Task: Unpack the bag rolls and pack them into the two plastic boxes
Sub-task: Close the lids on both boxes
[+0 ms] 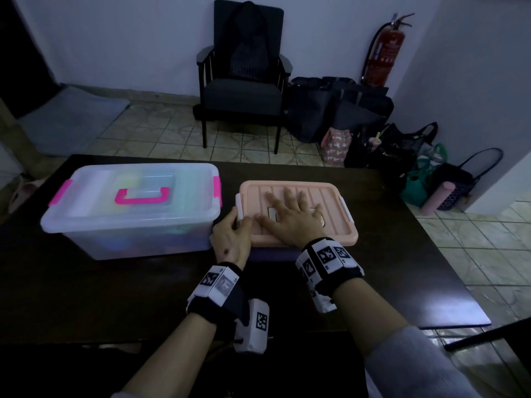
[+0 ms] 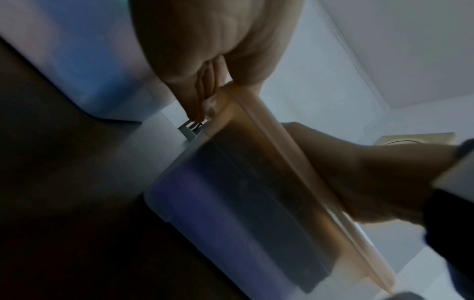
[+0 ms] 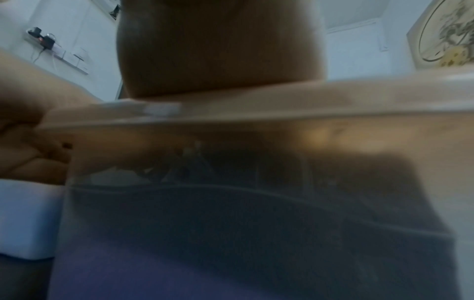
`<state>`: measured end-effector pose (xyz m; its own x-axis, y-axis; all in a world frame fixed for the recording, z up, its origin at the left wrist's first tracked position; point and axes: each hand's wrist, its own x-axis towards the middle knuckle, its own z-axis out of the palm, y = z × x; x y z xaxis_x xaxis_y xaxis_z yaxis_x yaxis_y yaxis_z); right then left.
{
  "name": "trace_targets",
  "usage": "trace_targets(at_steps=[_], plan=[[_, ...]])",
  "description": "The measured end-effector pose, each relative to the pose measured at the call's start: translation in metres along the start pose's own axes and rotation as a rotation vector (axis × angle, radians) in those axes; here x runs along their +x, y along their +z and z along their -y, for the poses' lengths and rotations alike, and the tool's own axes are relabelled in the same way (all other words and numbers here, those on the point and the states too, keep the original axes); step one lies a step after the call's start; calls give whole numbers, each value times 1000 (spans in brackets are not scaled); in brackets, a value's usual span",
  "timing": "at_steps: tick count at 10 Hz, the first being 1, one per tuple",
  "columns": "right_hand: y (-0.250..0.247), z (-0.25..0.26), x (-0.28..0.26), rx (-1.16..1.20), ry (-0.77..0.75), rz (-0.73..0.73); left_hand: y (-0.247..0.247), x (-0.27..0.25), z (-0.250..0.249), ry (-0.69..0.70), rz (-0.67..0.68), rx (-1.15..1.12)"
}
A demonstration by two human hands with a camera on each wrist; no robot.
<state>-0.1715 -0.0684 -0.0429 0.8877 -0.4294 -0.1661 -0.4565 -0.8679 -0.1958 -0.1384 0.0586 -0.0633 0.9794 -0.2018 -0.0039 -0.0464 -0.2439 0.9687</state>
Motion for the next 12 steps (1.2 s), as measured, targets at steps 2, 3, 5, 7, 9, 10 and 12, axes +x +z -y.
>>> trace_targets(at_steps=[2, 3, 5, 7, 9, 10, 12], plan=[[-1, -1, 0, -11, -1, -1, 4, 15, 8, -47, -8, 82], [-2, 0, 0, 0, -2, 2, 0, 12, 2, -38, 8, 178], [-1, 0, 0, 24, 3, -42, -24, 7, -49, 117, 62, 625], [-6, 5, -9, -37, 99, -116, -95, 50, -71, 36, -19, 806], [-9, 13, -11, 56, 211, 52, -131, 81, -27, -90, 186, 1178], [-9, 16, -6, 50, 215, 53, -132, 84, -19, -44, 239, 1177], [-13, 29, 17, 52, 232, 43, -125, 103, -17, 6, 242, 1174]])
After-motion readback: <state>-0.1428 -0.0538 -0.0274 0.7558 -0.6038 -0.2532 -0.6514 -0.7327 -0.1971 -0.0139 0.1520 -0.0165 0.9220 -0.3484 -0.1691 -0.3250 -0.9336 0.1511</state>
